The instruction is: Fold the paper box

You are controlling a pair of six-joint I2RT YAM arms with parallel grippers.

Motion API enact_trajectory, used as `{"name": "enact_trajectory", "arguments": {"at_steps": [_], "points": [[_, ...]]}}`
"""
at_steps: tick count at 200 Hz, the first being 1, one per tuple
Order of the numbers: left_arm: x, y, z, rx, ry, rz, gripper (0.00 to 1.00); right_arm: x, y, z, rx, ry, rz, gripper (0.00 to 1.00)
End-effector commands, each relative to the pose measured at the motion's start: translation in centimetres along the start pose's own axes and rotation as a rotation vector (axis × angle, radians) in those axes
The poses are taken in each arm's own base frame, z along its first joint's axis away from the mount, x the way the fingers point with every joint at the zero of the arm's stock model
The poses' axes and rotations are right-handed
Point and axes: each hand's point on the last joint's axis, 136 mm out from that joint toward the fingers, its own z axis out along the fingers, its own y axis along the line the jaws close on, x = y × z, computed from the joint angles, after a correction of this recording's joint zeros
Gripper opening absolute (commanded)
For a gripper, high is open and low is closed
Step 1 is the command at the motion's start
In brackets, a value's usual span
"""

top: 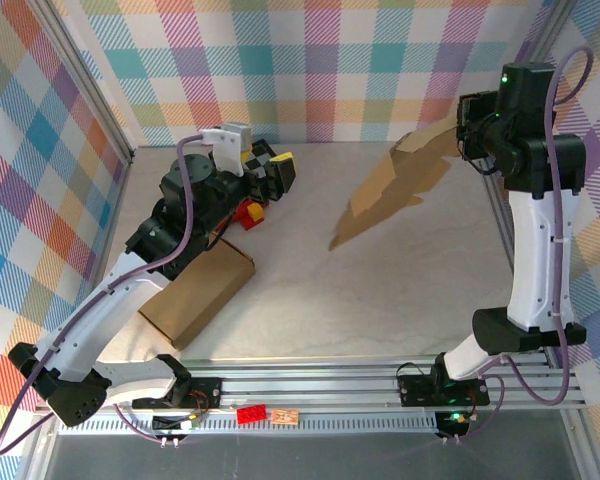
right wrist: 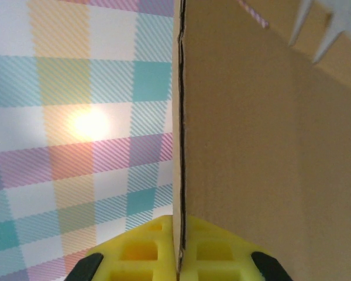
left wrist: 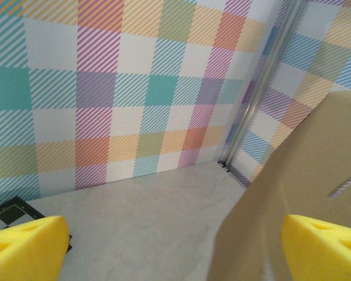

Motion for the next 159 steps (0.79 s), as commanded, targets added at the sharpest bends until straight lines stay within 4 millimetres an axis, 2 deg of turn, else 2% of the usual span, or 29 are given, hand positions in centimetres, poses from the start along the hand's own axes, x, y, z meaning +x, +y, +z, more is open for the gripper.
{"name": "enact_trajectory", "arguments": {"at_steps": [1, 22, 25, 53, 83, 124, 159], "points": [[0.4, 0.3, 0.0, -0.013, 0.025, -0.037, 0.91, 0.7, 0.5, 0.9, 0.003, -0.009, -0.094, 0.0], [1.3, -0.3, 1.0, 0.008, 0.085, -0.037, 0.88, 3.8, -0.7, 4.6, 0.065, 0.061, -0.139, 0.0], [2.0, -0.2, 1.1, 0.003, 0.123, -0.034, 0.88, 4.4, -0.9, 5.1, 0.074, 0.073, -0.151, 0.0], [4.8, -1.1, 2.3, 0.05, 0.261, -0.051, 0.78, 8.9, -2.9, 9.8, 0.135, 0.11, -0.253, 0.0], [8.9, -2.1, 2.6, 0.094, 0.368, -0.016, 0.74, 12.3, -6.5, 13.8, 0.215, 0.123, -0.289, 0.0], [13.0, -2.2, 2.7, 0.019, 0.415, 0.075, 0.87, 15.5, -9.8, 16.6, 0.299, 0.169, -0.321, 0.0], [15.5, -1.3, 3.4, -0.07, 0.429, 0.192, 0.91, 16.6, -11.6, 17.5, 0.345, 0.192, -0.309, 0.0]]}}
